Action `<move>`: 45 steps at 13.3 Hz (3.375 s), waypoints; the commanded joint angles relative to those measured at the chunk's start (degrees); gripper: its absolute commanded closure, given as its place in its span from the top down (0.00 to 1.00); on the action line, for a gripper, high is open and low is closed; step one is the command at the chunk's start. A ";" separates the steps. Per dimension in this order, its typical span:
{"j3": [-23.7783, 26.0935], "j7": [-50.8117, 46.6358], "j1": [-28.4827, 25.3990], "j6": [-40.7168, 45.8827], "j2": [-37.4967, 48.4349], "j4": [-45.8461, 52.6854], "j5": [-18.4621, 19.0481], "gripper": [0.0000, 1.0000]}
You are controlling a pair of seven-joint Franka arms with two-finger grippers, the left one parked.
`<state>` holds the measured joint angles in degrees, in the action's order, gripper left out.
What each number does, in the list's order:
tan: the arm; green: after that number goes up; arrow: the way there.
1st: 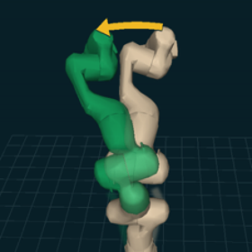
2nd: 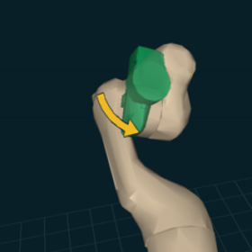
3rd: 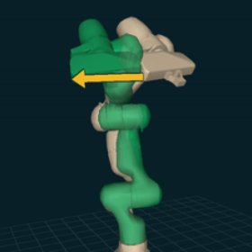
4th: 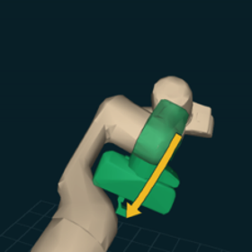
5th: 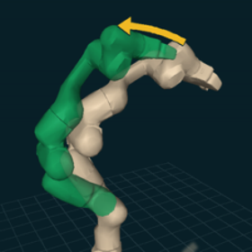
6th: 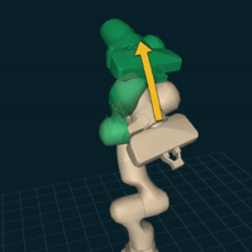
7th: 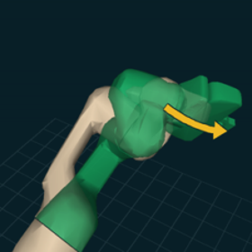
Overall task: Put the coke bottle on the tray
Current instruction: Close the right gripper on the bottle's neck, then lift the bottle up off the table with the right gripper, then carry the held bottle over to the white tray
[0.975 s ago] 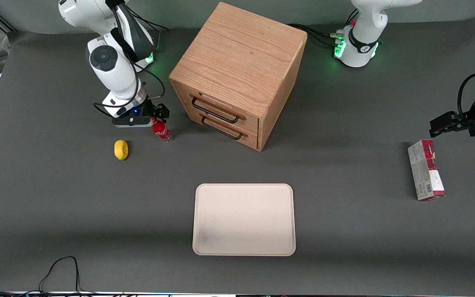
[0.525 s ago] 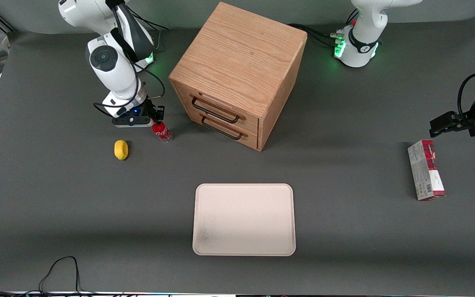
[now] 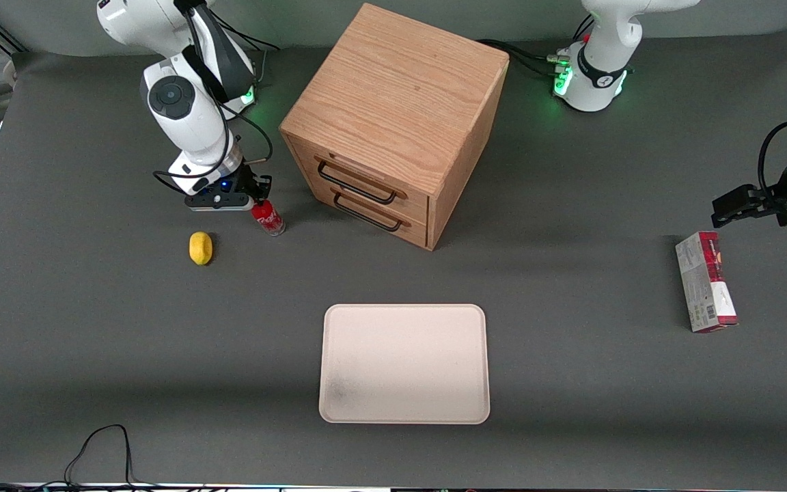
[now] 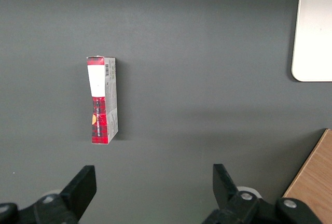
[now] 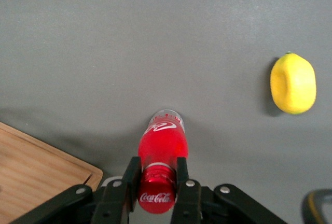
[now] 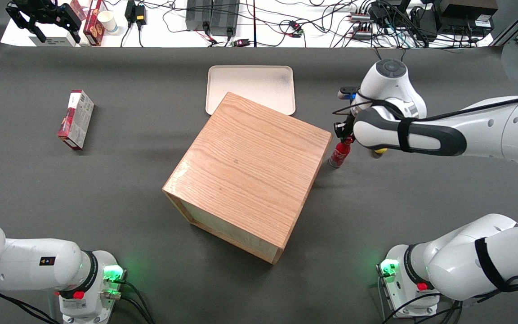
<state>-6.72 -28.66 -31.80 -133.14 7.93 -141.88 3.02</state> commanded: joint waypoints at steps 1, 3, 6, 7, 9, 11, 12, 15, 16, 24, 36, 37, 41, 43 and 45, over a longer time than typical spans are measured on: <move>-0.05 1.15 0.07 13.73 0.77 11.59 0.15 0.00; 0.04 1.15 -0.02 24.36 0.42 21.69 -0.20 0.00; 0.04 1.15 -0.10 38.08 0.94 33.92 -1.25 0.00; 0.13 1.15 -0.10 42.22 0.95 38.39 -2.30 0.00; 0.48 1.24 -0.19 49.08 0.07 47.10 -2.84 0.00; 0.57 1.24 -0.19 50.95 -0.72 50.82 -2.84 0.00; 0.57 1.15 -0.19 50.96 -2.03 51.61 -3.28 0.00; 0.48 1.33 -0.10 52.96 -16.39 66.93 -3.63 0.00; 0.48 1.24 -0.10 55.85 -23.68 75.53 -4.07 0.00; 1.18 1.33 1.04 45.18 -48.00 99.78 -4.07 0.00; 1.53 1.42 3.15 26.10 -59.78 99.79 -3.89 0.00; 3.45 1.50 3.58 25.30 -60.66 99.79 -3.98 0.00; 8.13 1.51 7.02 21.17 -63.91 99.70 -3.55 0.00; 7.95 1.77 6.93 19.33 -65.23 99.61 -0.49 0.00; 8.47 1.77 6.75 17.66 -65.94 99.52 2.78 0.00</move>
<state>0.69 -27.98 -25.05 -114.26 -56.43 -45.25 3.53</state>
